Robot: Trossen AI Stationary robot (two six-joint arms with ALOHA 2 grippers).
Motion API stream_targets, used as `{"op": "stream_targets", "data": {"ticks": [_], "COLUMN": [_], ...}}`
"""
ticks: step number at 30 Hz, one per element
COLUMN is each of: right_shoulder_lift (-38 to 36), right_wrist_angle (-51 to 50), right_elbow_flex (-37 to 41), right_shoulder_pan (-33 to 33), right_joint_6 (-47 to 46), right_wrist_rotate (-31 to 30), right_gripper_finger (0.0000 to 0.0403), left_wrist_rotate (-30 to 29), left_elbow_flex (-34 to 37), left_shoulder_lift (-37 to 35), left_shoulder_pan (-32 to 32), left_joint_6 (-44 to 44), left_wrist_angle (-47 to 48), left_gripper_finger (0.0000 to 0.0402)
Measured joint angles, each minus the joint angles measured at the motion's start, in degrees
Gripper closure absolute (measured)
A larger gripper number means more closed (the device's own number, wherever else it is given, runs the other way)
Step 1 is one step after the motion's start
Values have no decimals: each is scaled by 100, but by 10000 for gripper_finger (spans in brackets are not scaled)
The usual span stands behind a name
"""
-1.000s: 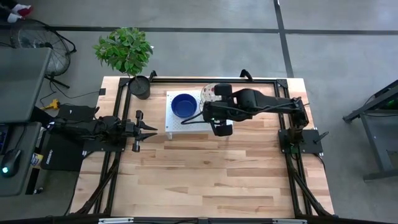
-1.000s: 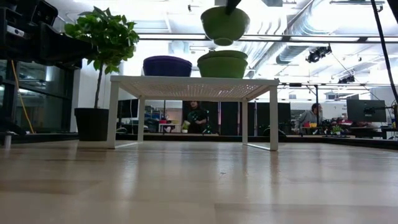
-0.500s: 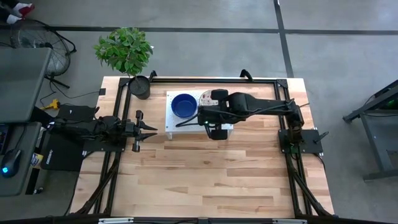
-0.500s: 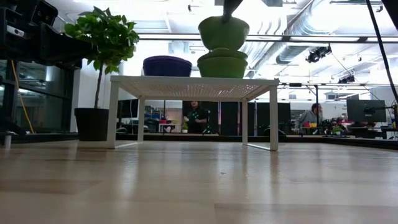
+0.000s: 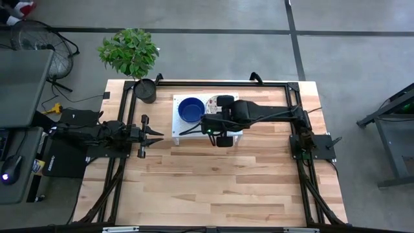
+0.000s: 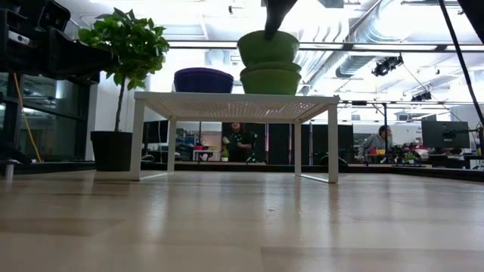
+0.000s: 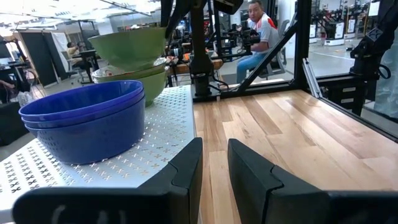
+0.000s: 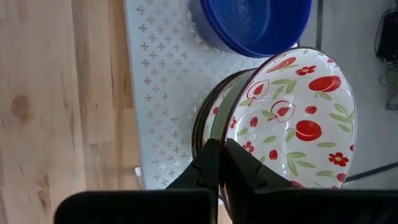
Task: Pick & Place Mini bowls
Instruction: Stack the red patterned bowl on top of the red patterned bowl on the shelf
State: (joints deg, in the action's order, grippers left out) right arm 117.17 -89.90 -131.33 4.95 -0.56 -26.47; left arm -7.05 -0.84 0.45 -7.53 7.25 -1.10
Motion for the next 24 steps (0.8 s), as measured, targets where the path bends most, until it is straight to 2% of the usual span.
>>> {"op": "stream_targets", "data": {"ticks": [24], "right_shoulder_lift": [223], "right_wrist_angle": [-9], "right_elbow_flex": [0], "right_shoulder_pan": [-206], "right_joint_6": [-309], "right_wrist_rotate": [133], "right_gripper_finger": [403], "left_wrist_rotate": [1], "left_elbow_flex": [0], "left_shoulder_lift": [1], "left_shoulder_pan": [0], "left_joint_6": [0], "left_wrist_angle": [0], "left_gripper_finger": [330]}}
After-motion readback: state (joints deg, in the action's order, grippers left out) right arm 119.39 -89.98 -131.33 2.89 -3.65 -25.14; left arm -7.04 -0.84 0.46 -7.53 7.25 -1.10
